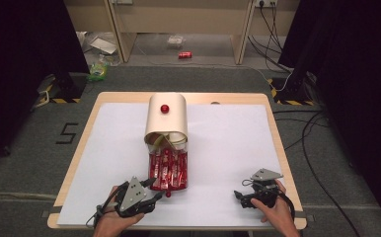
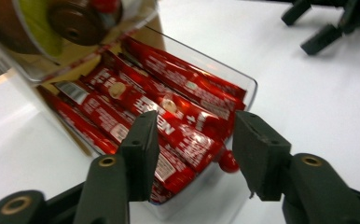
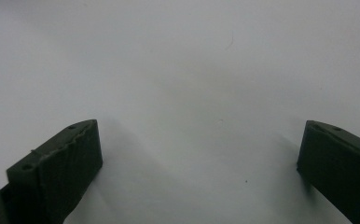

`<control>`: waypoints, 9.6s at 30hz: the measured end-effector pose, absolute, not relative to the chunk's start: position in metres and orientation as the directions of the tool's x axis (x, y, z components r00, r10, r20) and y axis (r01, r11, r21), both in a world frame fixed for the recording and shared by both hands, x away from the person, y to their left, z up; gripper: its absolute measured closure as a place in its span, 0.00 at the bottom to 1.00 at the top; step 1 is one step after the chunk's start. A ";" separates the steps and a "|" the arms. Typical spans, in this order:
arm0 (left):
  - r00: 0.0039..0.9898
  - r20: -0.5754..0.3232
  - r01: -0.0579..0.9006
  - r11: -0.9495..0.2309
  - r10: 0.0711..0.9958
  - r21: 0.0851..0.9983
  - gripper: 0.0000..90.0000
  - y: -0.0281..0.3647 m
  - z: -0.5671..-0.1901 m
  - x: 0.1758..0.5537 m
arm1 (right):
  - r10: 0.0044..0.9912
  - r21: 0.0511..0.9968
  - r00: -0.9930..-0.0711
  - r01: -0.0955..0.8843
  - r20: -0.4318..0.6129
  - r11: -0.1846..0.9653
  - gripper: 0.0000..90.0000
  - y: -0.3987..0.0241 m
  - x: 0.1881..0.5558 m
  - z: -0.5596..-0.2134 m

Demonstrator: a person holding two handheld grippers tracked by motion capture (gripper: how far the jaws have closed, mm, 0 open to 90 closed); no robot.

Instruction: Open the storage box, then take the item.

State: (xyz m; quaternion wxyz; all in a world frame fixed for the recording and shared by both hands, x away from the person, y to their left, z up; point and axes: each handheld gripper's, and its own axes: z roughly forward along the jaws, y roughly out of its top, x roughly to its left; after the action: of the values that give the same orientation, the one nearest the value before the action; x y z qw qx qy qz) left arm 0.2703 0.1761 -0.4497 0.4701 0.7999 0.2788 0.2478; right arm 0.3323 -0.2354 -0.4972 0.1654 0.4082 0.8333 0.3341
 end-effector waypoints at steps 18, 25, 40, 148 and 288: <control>0.633 0.055 0.300 -0.310 0.773 0.902 0.51 0.168 -0.444 0.287 | 0.790 0.692 -0.613 0.568 -0.004 0.445 0.00 -0.236 0.332 -0.497; 0.611 0.044 0.330 -0.305 0.791 0.894 0.50 0.167 -0.444 0.294 | 0.789 0.692 -0.614 0.568 -0.004 0.445 0.00 -0.236 0.332 -0.497; 0.574 0.013 0.367 -0.272 0.819 0.889 0.51 0.165 -0.442 0.313 | 0.789 0.692 -0.614 0.569 -0.003 0.445 0.00 -0.236 0.332 -0.497; 0.666 0.029 0.390 -0.381 0.745 0.838 0.95 0.196 -0.423 0.276 | 0.789 0.693 -0.614 0.567 -0.005 0.446 0.00 -0.236 0.333 -0.497; 0.362 -0.029 0.536 -0.182 0.932 0.824 0.36 0.260 -0.484 0.358 | 0.789 0.692 -0.614 0.568 -0.004 0.445 0.00 -0.236 0.332 -0.497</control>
State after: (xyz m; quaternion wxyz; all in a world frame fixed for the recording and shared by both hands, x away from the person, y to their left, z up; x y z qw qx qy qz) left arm 0.3580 0.2601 -0.4835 0.3918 0.7261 0.5055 0.2524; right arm 0.3324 -0.2356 -0.4973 0.1657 0.4069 0.8338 0.3343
